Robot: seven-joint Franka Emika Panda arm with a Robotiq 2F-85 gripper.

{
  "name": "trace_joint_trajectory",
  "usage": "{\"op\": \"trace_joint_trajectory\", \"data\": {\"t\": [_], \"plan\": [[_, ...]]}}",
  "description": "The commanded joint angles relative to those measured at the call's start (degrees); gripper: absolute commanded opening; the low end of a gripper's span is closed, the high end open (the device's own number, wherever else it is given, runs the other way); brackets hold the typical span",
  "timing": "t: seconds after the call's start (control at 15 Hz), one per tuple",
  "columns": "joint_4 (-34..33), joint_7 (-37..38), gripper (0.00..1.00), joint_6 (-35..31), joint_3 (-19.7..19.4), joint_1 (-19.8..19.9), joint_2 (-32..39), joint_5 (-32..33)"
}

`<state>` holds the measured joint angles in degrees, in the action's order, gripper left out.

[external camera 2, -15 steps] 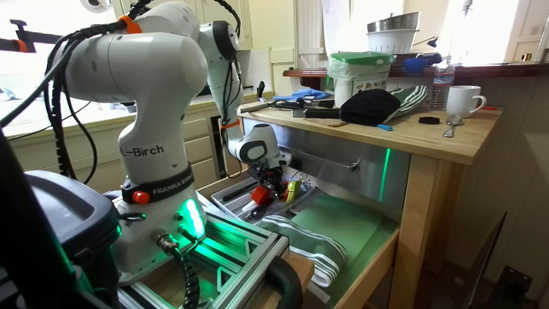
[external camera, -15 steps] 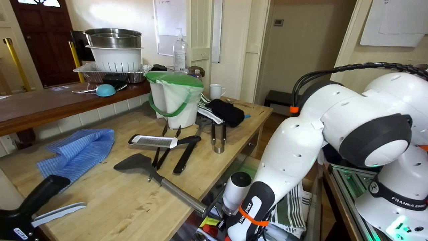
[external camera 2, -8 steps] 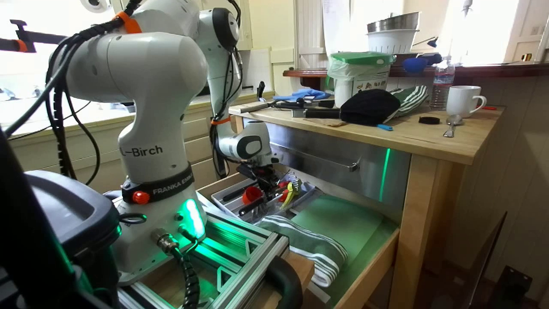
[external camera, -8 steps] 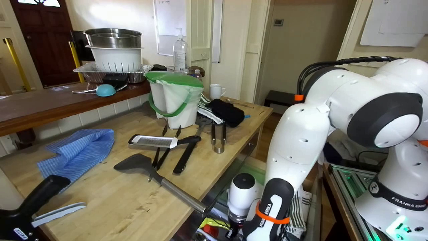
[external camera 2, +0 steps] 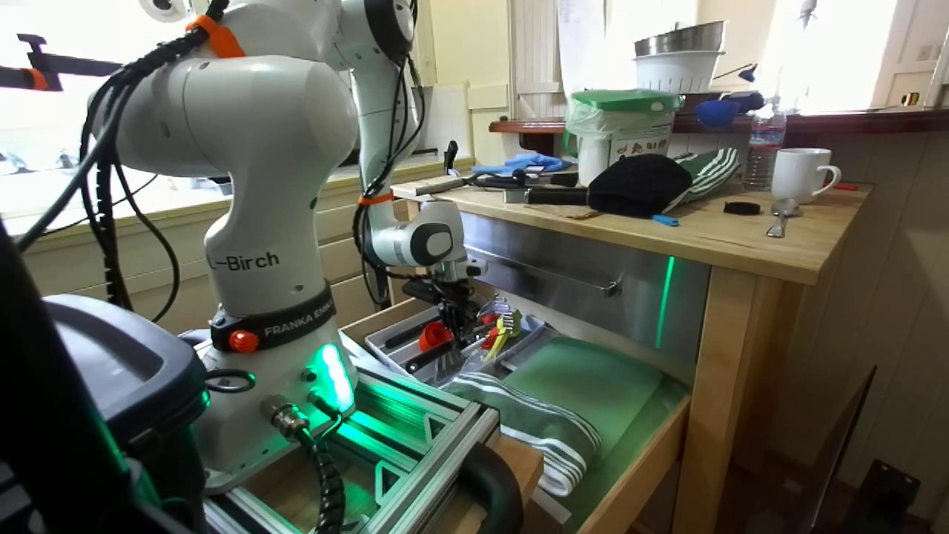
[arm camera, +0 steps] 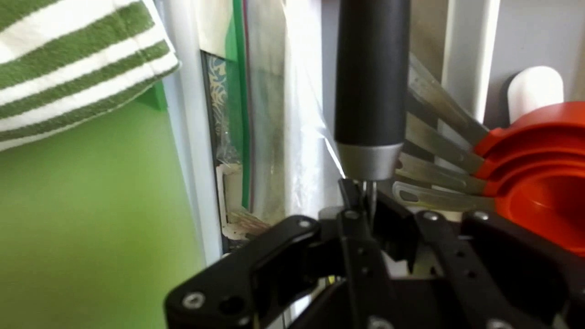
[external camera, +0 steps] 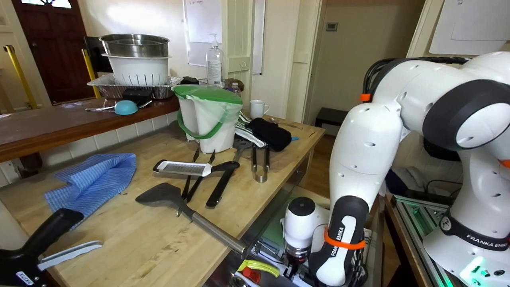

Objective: Pick up the object from the drawer and put it on top of the cabinet

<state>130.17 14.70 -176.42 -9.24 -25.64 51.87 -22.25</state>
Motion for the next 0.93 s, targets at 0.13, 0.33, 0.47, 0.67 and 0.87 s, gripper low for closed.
{"op": "trace_joint_trajectory", "data": {"t": [0.13, 0.33, 0.47, 0.67, 0.87], "plan": [[8.77, -2.08, 0.02, 0.76, 2.36, 4.42, -9.83, 8.21], [12.21, -4.48, 0.02, 2.27, 3.89, 6.81, -13.58, 11.83], [13.94, -5.37, 0.02, 5.05, 4.18, 7.48, -15.34, 13.8], [17.36, -8.25, 0.02, 6.4, 7.09, 11.44, -19.68, 16.16], [20.95, -10.63, 0.02, 5.7, 10.32, 15.32, -24.72, 17.08]]}}
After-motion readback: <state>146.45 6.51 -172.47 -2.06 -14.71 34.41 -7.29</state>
